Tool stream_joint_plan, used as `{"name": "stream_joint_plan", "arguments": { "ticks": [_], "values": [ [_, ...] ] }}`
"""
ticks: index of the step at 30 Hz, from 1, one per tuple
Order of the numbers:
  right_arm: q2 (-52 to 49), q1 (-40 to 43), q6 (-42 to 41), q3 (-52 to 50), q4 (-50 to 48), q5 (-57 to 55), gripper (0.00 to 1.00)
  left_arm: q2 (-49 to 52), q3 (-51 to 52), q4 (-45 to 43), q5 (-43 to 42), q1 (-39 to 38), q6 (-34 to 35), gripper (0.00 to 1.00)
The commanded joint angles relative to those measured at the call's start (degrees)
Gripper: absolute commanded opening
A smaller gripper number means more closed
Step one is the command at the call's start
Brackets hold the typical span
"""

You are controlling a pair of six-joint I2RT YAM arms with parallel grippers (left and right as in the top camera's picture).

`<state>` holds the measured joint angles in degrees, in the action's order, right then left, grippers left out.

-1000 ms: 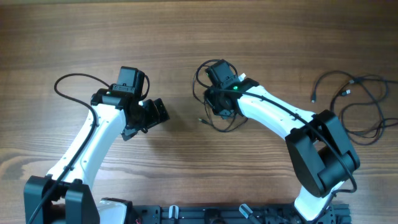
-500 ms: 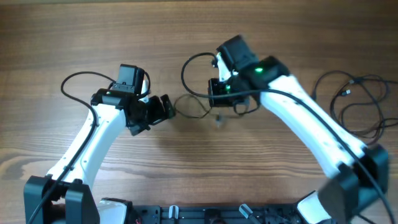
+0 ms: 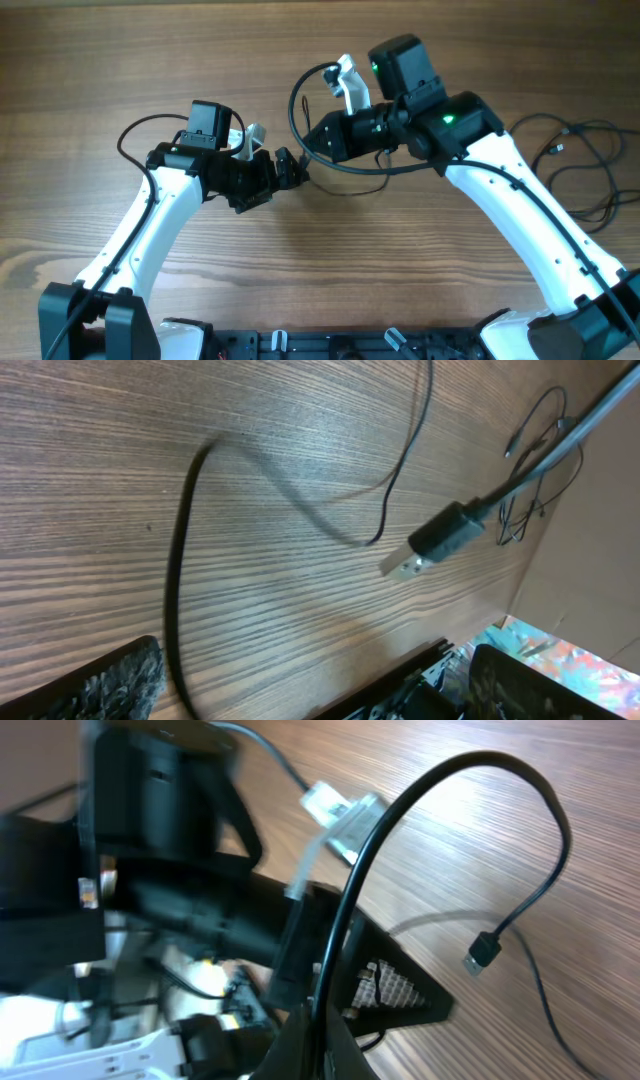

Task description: Untangle cables

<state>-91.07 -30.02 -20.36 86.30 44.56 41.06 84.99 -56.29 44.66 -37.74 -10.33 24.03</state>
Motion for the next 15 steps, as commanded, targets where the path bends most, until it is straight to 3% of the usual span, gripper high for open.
{"name": "stream_joint_plan", "arguments": {
  "ticks": [1,3,6,8,13,15],
  "values": [
    [1.36,2.8,-1.77,0.5,-4.2,11.87,0.04,0.2,0.11,-0.11,-1.44,0.07,-1.14,1.0],
    [1.36,5.33,-3.76,0.5,-5.31,13.03,0.04,0.2,0.11,-0.09,-1.44,0.07,-1.16,0.95],
    [1.36,12.28,-10.4,0.5,-5.75,12.59,0.04,0.2,0.11,-0.09,-1.44,0.07,-1.16,0.62],
    [1.36,17.33,-15.5,0.48,-6.38,12.59,0.04,0.2,0.11,-0.07,-1.44,0.07,-1.16,0.49],
    [1.36,26.27,-18.56,0.48,-5.18,12.48,0.04,0.2,0.11,-0.04,-1.44,0.07,-1.16,0.32],
    [1.33,26.93,-18.25,0.48,-2.6,7.17,0.04,0.2,0.11,-0.04,-1.42,0.07,-1.25,0.32]
  ]
}}
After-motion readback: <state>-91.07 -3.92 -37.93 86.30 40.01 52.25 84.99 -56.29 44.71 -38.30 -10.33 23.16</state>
